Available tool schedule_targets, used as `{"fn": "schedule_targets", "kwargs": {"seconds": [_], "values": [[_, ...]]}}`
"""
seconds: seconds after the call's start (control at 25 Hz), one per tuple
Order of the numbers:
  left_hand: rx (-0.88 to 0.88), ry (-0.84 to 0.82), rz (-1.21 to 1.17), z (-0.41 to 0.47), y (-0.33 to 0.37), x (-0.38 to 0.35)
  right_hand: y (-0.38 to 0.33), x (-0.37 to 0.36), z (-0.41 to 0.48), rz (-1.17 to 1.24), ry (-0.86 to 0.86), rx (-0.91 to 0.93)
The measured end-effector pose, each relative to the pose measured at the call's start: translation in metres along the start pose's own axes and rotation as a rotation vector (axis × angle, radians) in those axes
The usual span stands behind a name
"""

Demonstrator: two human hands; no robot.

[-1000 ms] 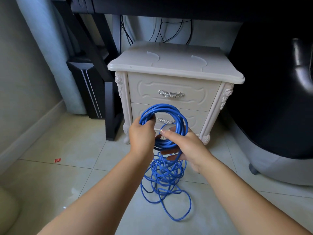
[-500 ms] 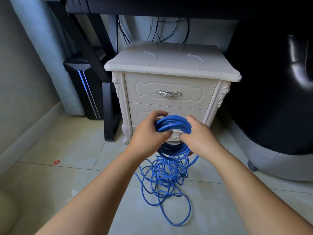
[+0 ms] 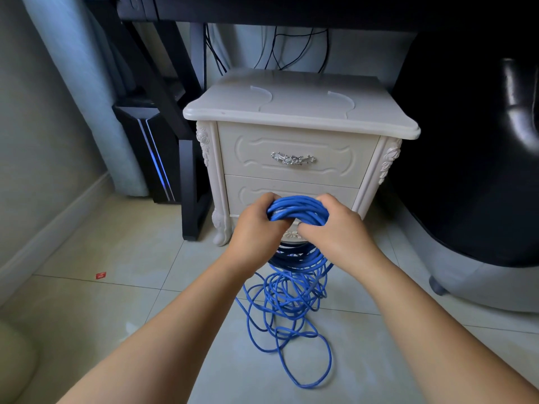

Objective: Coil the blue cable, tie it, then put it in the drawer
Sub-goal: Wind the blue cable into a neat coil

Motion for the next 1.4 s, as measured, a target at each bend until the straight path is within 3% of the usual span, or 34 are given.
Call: {"fn": "schedule_targets", "kwargs": {"seconds": [0.16, 0.32, 0.44, 0.56, 0.72, 1.0, 1.16, 1.24, 1.4], "values": [[0.211, 0.139, -0.291, 0.003, -0.010, 0.009, 0.013, -0.011, -0.001, 0.311, -0.064, -0.159], [0.374, 0.174, -0.534, 0.001, -0.015, 0.005, 0.019, -0.030, -0.006, 0.605, -0.082, -0.329], [0.433, 0.175, -0.654, -0.001, -0.015, 0.002, 0.014, -0.037, -0.008, 0.794, -0.066, -0.354], [0.417, 0.124, -0.682, -0.004, -0.013, -0.004, 0.016, -0.032, -0.007, 0.746, 0.006, -0.329], [0.329, -0.001, -0.408, -0.002, -0.011, -0.002, 0.018, -0.013, 0.003, 0.488, 0.088, -0.204], [-0.183, -0.043, 0.119, -0.003, 0.016, 0.003, -0.005, -0.005, 0.002, -0.144, -0.012, 0.123], [-0.260, -0.018, 0.213, -0.002, 0.017, 0.005, -0.018, -0.001, -0.002, -0.355, -0.010, 0.245], [-0.226, 0.044, 0.201, -0.001, 0.017, 0.007, -0.018, 0.001, -0.002, -0.329, 0.005, 0.230], [0.013, 0.128, -0.184, 0.003, 0.010, 0.006, -0.011, 0.013, 0.001, 0.195, 0.111, 0.028]]}}
Point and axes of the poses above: each hand's wrist, its own z-axis towards the middle knuckle, its own x-axis out of the back of the hand, y = z × x, the point moved 7 cm from there along z, towards the middle knuckle, and after that the axes turned 5 degrees about y, right-handed, at the moved point
